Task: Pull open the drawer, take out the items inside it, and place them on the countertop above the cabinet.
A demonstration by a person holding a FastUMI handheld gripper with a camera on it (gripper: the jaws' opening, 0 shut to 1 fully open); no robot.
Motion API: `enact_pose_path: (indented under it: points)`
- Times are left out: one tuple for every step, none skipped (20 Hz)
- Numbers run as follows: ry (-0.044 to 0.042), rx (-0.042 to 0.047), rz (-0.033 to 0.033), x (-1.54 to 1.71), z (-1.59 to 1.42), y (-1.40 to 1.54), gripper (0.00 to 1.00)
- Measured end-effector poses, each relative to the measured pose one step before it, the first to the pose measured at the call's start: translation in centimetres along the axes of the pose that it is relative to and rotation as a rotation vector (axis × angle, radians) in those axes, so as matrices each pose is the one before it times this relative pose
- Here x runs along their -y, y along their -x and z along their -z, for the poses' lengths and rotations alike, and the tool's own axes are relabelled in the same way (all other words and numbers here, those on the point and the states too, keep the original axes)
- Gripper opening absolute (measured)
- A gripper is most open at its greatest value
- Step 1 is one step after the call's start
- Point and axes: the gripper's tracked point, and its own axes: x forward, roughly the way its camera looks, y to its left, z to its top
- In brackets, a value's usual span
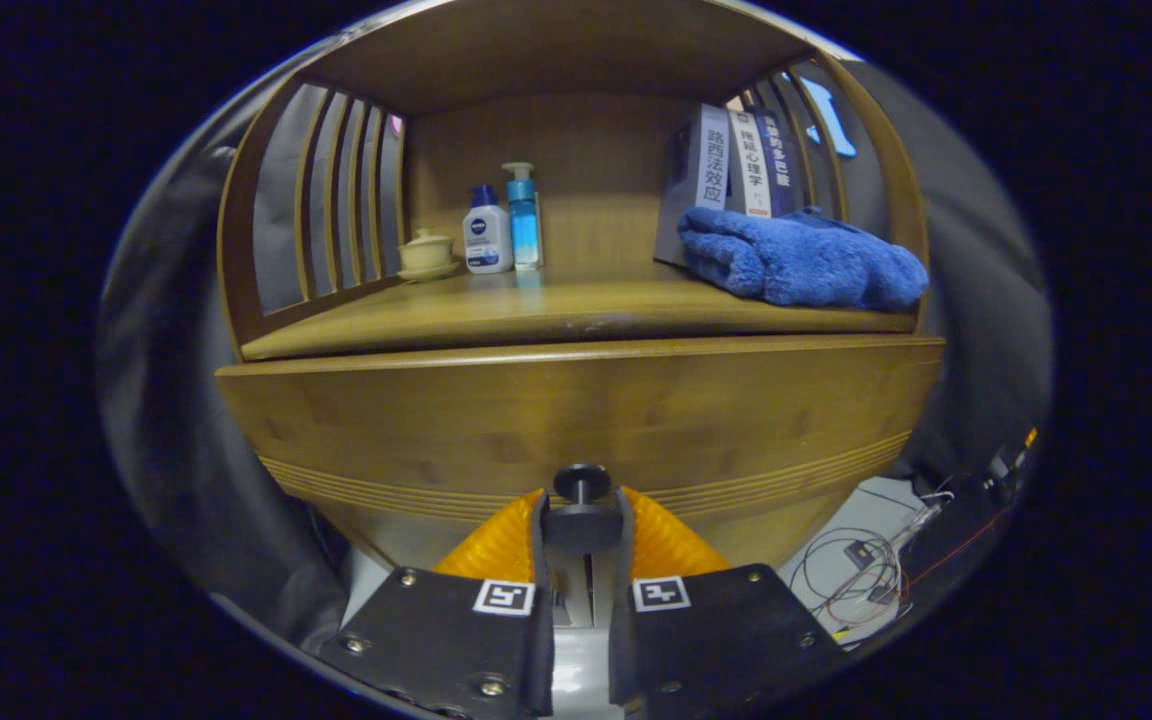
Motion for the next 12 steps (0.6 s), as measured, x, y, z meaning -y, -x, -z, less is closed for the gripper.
enact_pose_path:
  points:
    - [-0.00339,-0.00753,0.00886,0.122,0.556,1.212,0.22]
    - [0.00221,-0.01251,0.01366,0.125,0.492,1.14,0.22]
    - [0.00027,-0.01085,0.00997,0.175,0.54,1.337,0.22]
    - [-0.00012,-0.01543,0.00891,0.143,0.569,1.232,0.22]
    - [0.00172,-0.01105,0.00834,0.191,0.627,1.255,0.22]
    - [-0.00159,-0.00921,0.0079,0.176,0.548,1.202,0.22]
    - [-0.00372,-0.00761,0.0061,0.11,0.569,1.082,0.22]
    - [-0.00079,-0.0082,0.0078,0.14,0.547,1.043,0.22]
    - [-0.00125,-0.01567,0.00864,0.207,0.798,0.857,0.22]
    - [0.00204,-0.01788,0.01003,0.154,0.731,0.712,0.22]
    - [0.00402,-0.02455,0.0093,0.099,1.027,0.678,0.22]
    - [-0.01608,0.02585,0.00019,-0.108,-0.198,0.355,0.22]
